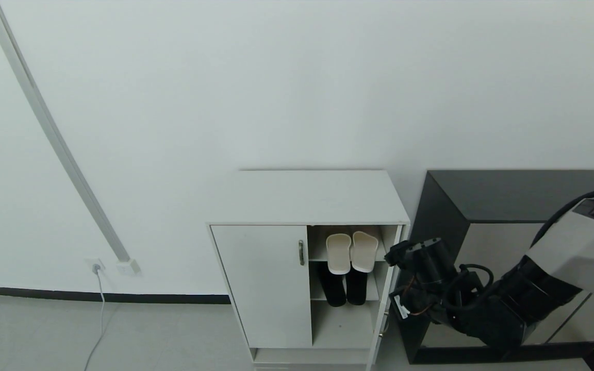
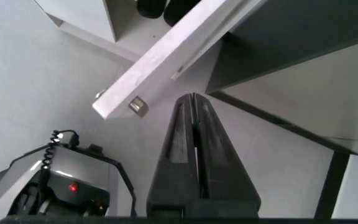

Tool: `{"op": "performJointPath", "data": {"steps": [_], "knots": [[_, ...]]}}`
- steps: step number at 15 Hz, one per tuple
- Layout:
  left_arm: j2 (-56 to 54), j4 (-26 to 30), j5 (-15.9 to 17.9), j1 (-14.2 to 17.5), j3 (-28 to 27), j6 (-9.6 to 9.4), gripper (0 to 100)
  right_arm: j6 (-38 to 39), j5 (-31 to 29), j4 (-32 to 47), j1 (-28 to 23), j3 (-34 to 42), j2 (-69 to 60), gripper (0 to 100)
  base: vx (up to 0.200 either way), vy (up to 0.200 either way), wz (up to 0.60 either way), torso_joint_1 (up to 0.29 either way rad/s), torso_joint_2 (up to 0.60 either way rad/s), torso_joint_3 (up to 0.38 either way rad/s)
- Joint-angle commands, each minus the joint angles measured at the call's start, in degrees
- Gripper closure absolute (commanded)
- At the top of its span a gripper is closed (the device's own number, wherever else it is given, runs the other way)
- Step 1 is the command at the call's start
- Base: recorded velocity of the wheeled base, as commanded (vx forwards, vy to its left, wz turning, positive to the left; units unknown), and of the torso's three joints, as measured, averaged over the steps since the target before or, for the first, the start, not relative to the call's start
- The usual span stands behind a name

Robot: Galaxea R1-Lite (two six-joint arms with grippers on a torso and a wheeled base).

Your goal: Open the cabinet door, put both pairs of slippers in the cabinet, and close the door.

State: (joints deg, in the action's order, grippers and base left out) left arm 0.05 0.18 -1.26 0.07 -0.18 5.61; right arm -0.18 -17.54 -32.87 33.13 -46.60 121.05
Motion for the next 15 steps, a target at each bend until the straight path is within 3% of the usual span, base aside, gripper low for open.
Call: {"op": "performJointPath", "data": {"steps": [1, 15], "knots": [[0.04, -0.01, -0.06, 0.01, 0.01, 0.02, 100, 0.01, -0.04, -0.09, 0.18, -0.94, 2.52, 100, 0.000, 0.000, 0.00, 0.000, 0.00, 0.000], [0.04, -0.01, -0.06, 0.01, 0.01, 0.19, 100, 3.79, 1.19, -3.78, 3.08, -9.56, 8.85, 100, 0.000, 0.000, 0.00, 0.000, 0.00, 0.000]]}}
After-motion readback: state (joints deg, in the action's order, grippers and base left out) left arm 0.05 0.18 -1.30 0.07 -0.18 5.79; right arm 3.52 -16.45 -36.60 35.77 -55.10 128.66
